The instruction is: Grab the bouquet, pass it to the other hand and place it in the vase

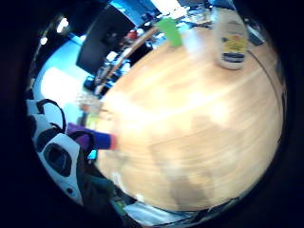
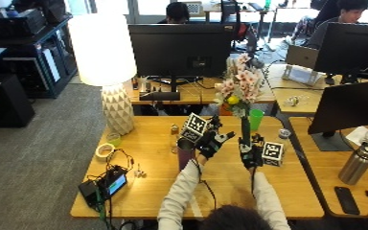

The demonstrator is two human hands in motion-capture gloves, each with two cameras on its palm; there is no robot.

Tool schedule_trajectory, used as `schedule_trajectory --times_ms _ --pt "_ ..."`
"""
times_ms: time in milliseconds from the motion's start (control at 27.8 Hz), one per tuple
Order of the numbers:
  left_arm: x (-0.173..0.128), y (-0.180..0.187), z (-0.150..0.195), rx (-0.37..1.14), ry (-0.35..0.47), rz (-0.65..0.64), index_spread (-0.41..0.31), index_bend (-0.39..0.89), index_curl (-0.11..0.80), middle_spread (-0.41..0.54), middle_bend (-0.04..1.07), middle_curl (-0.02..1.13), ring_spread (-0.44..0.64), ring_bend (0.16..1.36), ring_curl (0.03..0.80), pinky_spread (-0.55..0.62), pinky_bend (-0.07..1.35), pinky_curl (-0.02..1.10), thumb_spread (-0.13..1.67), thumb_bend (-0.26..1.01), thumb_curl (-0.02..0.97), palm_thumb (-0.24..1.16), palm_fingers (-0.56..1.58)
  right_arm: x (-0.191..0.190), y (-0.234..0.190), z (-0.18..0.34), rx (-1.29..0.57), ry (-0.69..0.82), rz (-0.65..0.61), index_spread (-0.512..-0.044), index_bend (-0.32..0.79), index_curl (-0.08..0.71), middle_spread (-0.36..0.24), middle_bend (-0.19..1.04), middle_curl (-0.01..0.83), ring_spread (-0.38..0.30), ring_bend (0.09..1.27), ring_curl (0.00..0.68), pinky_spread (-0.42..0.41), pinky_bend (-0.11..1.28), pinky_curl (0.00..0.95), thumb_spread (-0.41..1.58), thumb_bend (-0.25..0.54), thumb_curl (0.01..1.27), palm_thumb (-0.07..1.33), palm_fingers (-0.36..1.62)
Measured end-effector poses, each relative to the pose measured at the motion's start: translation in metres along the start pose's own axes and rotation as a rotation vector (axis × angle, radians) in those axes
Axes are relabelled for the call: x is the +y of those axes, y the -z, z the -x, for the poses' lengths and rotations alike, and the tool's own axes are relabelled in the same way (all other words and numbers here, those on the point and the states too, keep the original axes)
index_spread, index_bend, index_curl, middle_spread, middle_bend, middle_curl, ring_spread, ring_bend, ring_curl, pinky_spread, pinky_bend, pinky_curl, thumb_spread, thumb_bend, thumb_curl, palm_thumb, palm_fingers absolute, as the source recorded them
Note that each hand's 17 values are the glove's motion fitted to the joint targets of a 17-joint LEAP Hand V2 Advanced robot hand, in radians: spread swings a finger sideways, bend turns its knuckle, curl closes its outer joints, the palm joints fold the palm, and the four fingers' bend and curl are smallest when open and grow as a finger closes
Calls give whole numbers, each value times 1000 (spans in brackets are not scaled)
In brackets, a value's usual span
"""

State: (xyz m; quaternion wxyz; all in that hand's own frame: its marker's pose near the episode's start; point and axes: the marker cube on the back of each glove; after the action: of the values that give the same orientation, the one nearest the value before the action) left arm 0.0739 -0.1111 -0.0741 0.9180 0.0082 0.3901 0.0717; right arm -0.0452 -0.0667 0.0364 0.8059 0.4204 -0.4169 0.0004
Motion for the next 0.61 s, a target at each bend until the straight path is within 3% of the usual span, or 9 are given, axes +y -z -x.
schedule_trajectory --times_ms 108,216,288,360,432,504,540,576,612 --pt "-13 -15 -20 270 -69 15 16 -126 272 185 168 246 198 652 336 173 550 389 1075 -13 280 344 167 14 -22 3 -180 -64 38 -182 658 486 -154 886 609 -185 1016 560 -219 770 502 986 74 382 1003 1429" --pt "-16 -25 -32 387 -111 7 38 -96 211 211 192 258 206 714 351 179 607 401 1045 -21 285 351 91 24 -34 10 -237 2 47 -180 665 503 -155 900 616 -184 1030 565 -219 782 512 974 61 398 1013 1415" --pt "-15 -29 -44 435 -135 -23 46 -66 179 216 201 261 201 744 351 179 633 399 1024 -26 289 351 80 42 -41 20 -295 -130 76 -179 666 513 -154 902 618 -184 1039 568 -221 790 518 966 54 410 1021 1405" --pt "-15 -33 -53 480 -162 -72 33 77 196 176 222 269 136 747 340 129 615 385 995 -29 294 356 248 62 -50 28 -343 -223 101 -177 662 520 -153 908 621 -183 1046 571 -226 796 522 953 47 424 1030 1397" --pt "-15 -36 -57 512 -159 -136 23 96 194 155 195 262 90 743 321 79 633 372 975 -31 297 355 329 76 -59 34 -368 -232 112 -177 662 528 -153 912 623 -182 1051 572 -228 800 526 945 39 435 1035 1393" --pt "-15 -35 -55 515 -135 -207 -33 176 220 27 266 288 -54 743 316 -88 681 372 962 -8 309 397 775 85 -64 38 -364 -227 123 -176 662 535 -153 914 625 -182 1056 574 -229 804 530 940 29 446 1036 1388" --pt "-16 -34 -52 503 -127 -246 -42 153 213 4 241 268 -80 721 286 -118 662 341 956 -12 311 402 799 88 -65 39 -357 -211 134 -176 662 539 -153 915 626 -182 1058 575 -230 805 532 937 25 452 1038 1386" --pt "-17 -32 -48 485 -125 -287 -122 281 258 -102 448 342 -180 711 295 -210 655 345 960 38 334 498 1303 91 -67 39 -350 -175 150 -176 662 542 -153 917 626 -181 1060 575 -230 806 533 935 21 457 1040 1385" --pt "-18 -31 -44 463 -127 -326 -153 296 266 -143 515 341 -215 707 288 -249 610 325 919 52 360 549 1410 94 -70 38 -345 -128 172 -176 661 545 -153 918 627 -181 1061 575 -231 807 534 933 16 462 1042 1383"
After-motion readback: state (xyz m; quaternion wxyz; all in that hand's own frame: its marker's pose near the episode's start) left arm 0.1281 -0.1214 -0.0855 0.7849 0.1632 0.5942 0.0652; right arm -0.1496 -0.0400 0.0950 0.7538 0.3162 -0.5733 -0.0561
